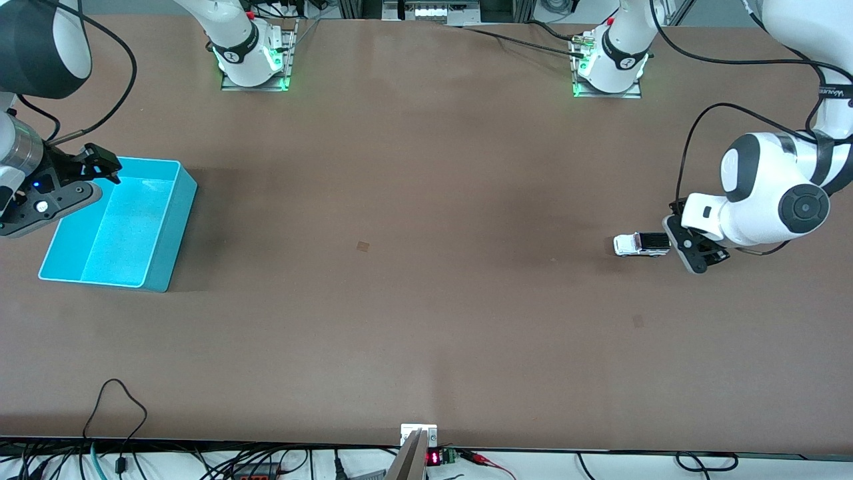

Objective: Wind and store white jeep toy
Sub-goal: 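Lower the open left gripper over the white jeep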

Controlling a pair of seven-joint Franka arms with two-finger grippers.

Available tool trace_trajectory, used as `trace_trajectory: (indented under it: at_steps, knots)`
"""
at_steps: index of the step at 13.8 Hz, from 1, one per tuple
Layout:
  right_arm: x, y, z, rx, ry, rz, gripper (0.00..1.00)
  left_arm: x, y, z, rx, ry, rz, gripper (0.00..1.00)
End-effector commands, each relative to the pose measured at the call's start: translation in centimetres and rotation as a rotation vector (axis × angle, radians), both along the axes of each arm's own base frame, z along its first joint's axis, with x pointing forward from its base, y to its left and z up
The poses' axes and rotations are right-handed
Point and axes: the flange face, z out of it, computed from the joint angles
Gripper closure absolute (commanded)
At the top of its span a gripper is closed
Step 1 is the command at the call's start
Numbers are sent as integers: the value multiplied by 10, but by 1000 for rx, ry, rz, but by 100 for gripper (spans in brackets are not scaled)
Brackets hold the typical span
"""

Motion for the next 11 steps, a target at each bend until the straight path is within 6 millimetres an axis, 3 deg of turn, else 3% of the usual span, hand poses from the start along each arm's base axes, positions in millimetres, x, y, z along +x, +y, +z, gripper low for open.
trace_trajectory:
  at_steps: [1,5,8,11]
  knots:
    - [4,17,2,-73,-6,60,0,-4,5,-23,-33,-30,-179,0]
    - [6,21,1,-84,-10,74,0,-7,-13,-37,-73,-80,-368,0]
    - [8,19,1,-75,-11,117,0,-29,-26,-65,-96,-65,-387,0]
    - [9,15,0,-68,-9,126,0,-31,-26,-66,-94,-87,-392,0]
